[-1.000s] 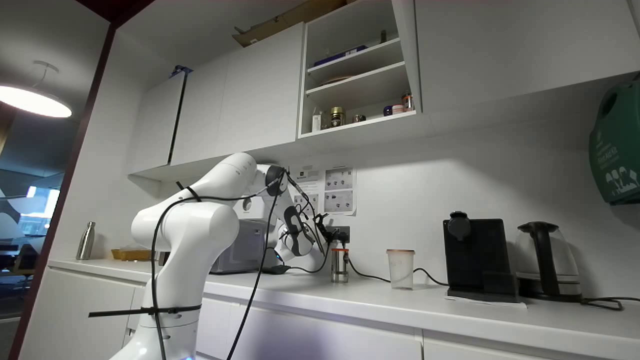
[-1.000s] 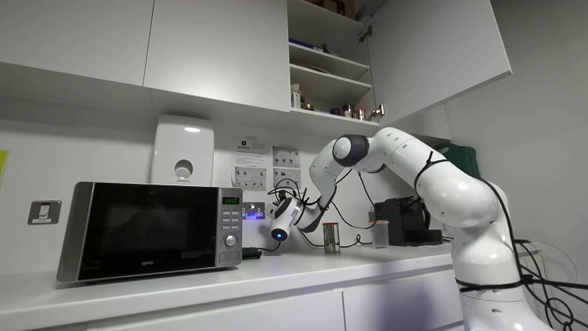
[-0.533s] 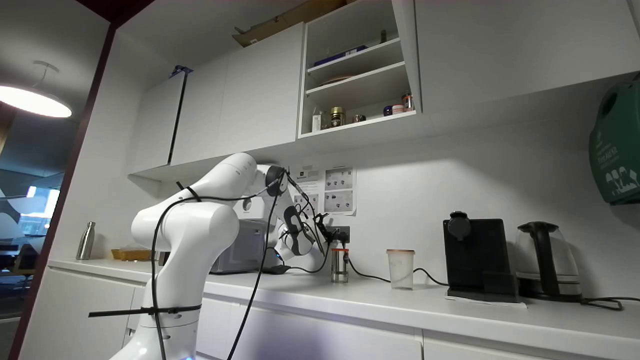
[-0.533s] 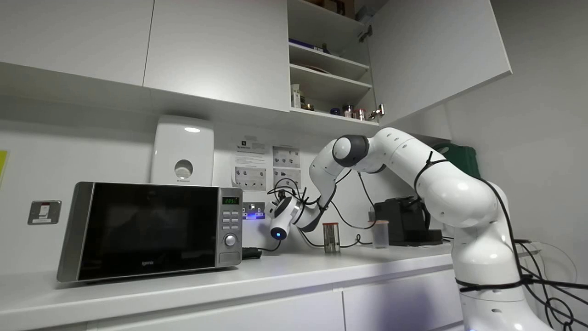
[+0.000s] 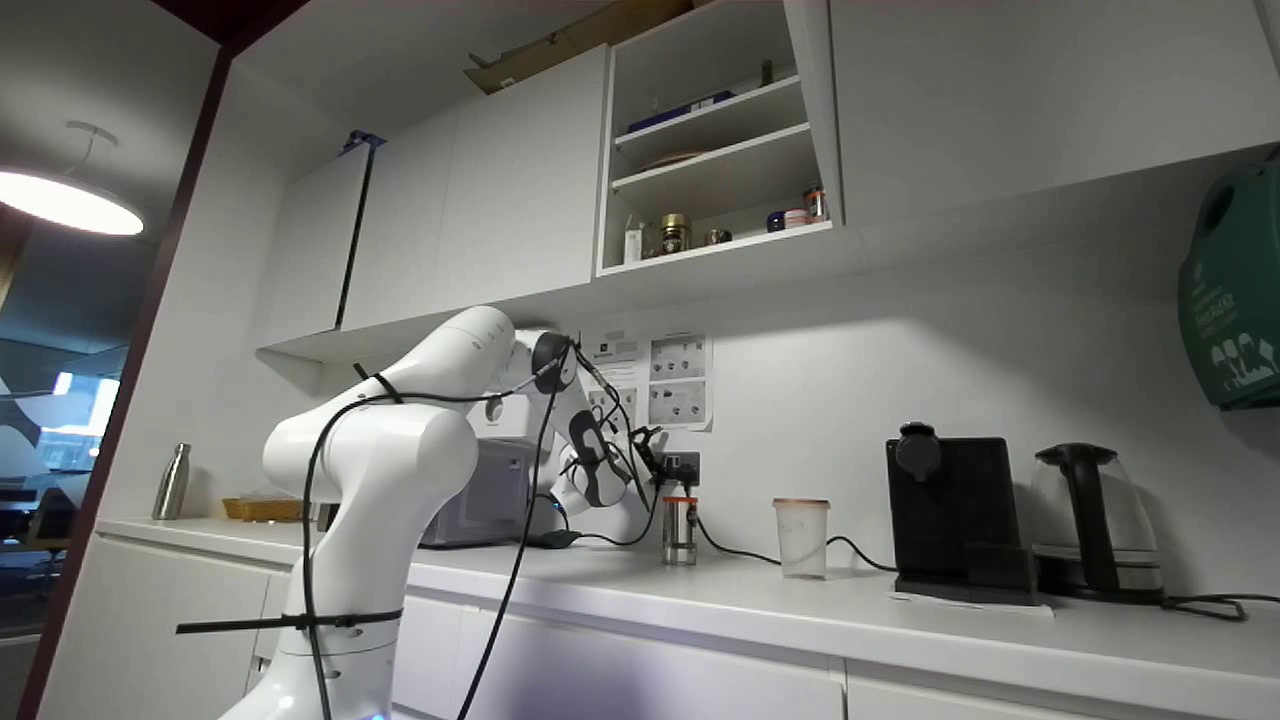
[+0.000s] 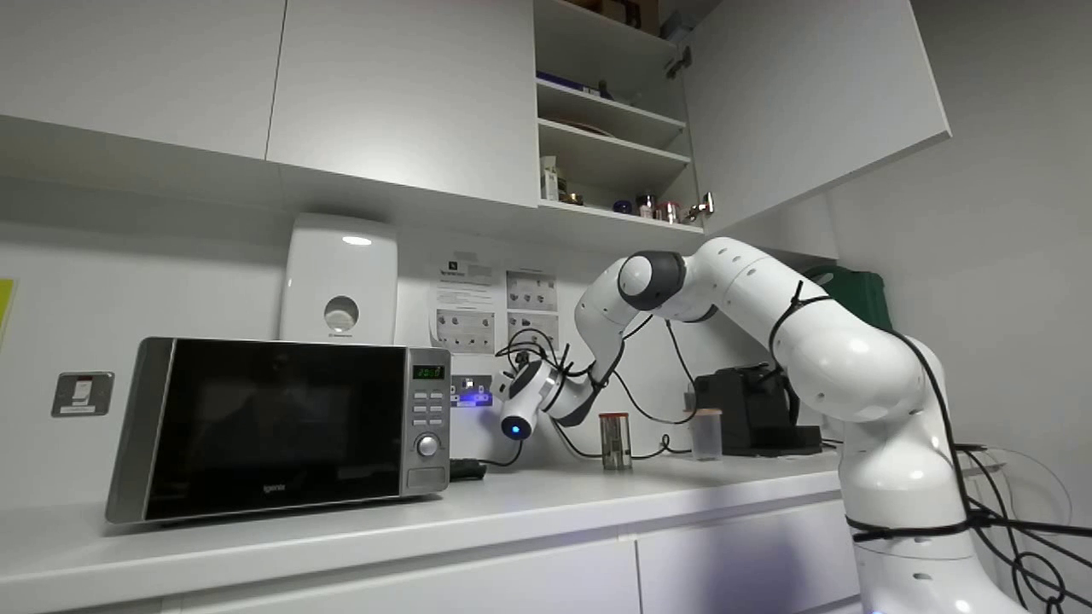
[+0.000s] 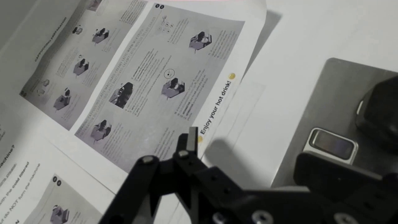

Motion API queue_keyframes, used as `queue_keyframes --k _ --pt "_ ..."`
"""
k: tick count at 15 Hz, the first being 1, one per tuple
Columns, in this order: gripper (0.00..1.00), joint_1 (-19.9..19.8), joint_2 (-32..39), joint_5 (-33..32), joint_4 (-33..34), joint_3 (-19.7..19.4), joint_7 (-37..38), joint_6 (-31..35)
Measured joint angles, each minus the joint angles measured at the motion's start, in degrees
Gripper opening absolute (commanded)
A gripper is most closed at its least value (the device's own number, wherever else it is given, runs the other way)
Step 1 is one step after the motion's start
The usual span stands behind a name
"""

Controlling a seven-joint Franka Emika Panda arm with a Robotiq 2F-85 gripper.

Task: Turn off the left switch of the socket

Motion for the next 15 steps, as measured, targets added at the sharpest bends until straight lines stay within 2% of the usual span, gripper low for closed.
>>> queue_keyframes --k 4,7,15 --pt "0.18 0.0 0.1 1.3 -0.5 0.4 -1.4 0.0" --pt "0.00 0.0 0.1 1.7 -1.1 0.5 -1.6 0.0" --pt "0.00 0.0 0.1 1.9 -1.6 0.6 -1.4 -0.4"
